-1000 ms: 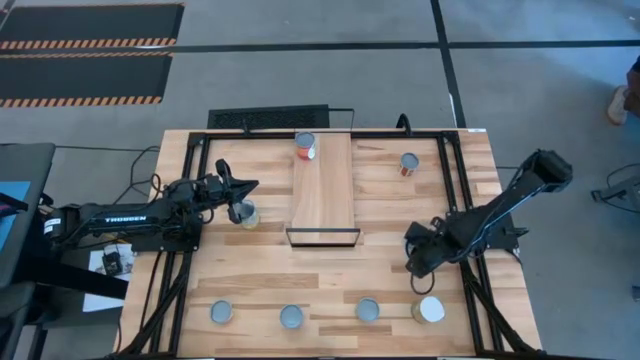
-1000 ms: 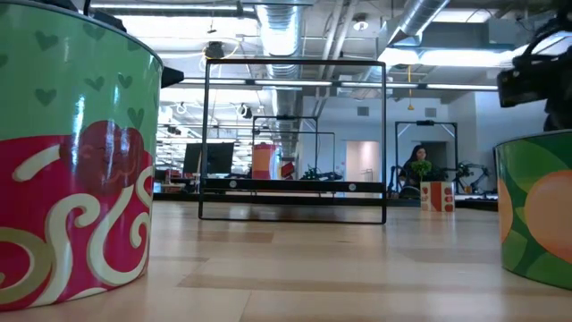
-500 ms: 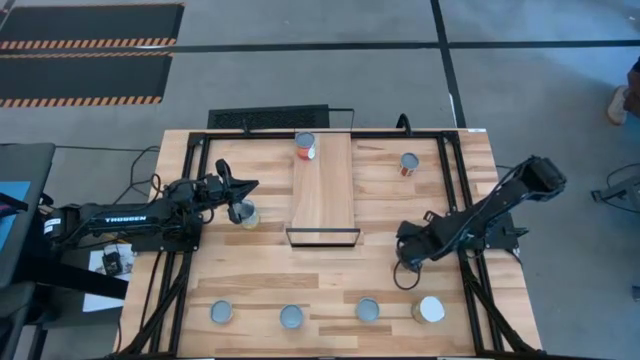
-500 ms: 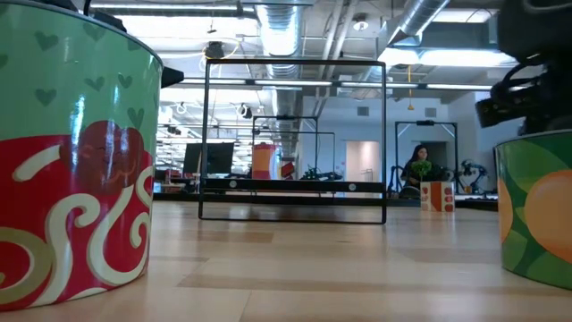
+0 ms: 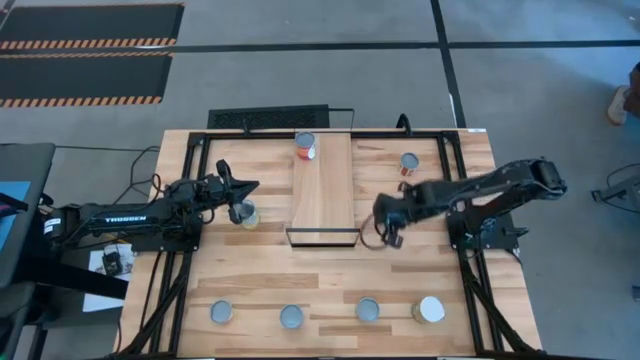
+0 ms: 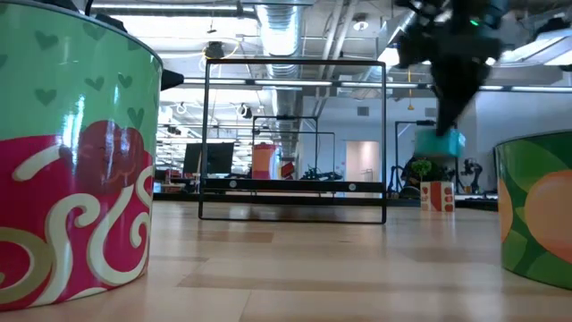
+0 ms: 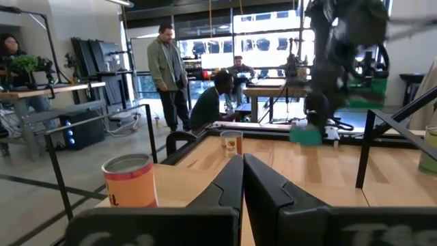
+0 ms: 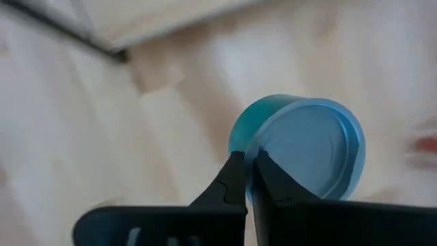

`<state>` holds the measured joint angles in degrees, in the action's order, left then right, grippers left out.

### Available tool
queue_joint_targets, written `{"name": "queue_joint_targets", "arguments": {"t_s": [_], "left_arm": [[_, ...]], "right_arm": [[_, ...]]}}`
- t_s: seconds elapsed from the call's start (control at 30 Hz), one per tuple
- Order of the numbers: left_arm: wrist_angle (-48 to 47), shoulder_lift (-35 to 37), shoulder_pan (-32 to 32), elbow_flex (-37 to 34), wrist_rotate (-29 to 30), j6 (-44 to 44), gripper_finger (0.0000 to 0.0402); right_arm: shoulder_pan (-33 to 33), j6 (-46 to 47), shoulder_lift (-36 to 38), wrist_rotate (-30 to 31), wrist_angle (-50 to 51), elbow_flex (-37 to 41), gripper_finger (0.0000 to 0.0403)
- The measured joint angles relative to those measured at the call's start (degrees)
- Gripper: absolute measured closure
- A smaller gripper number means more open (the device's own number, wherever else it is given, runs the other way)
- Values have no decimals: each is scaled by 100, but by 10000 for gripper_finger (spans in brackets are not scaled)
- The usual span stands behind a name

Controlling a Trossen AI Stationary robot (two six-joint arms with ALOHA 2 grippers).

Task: Pick and place cans onto a shelf
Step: Put the small tuna can on the shelf

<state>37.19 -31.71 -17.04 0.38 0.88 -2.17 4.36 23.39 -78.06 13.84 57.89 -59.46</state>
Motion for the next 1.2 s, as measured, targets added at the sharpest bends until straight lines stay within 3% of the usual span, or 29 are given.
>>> {"name": "queue_joint_targets", "arguments": {"t_s": [0.23,0.37,0.57,0.9,1.2], "left_arm": [[-52,-1,0,0,69,-4,400],[-54,-1,0,0,69,-7,400],[-57,-1,1,0,95,-34,400],[-94,-1,2,0,106,-110,400],[-96,-1,2,0,106,-111,400]], "right_arm": [[-1337,-2341,-529,104,61,-1374,386],[-1844,-3664,-1389,-335,-251,-2125,389],[-2031,-4952,-2800,-850,-358,-3254,386],[-2050,-5406,-4501,-1247,-376,-4950,386],[-2048,-5585,-5206,-1262,-399,-5786,386]]}}
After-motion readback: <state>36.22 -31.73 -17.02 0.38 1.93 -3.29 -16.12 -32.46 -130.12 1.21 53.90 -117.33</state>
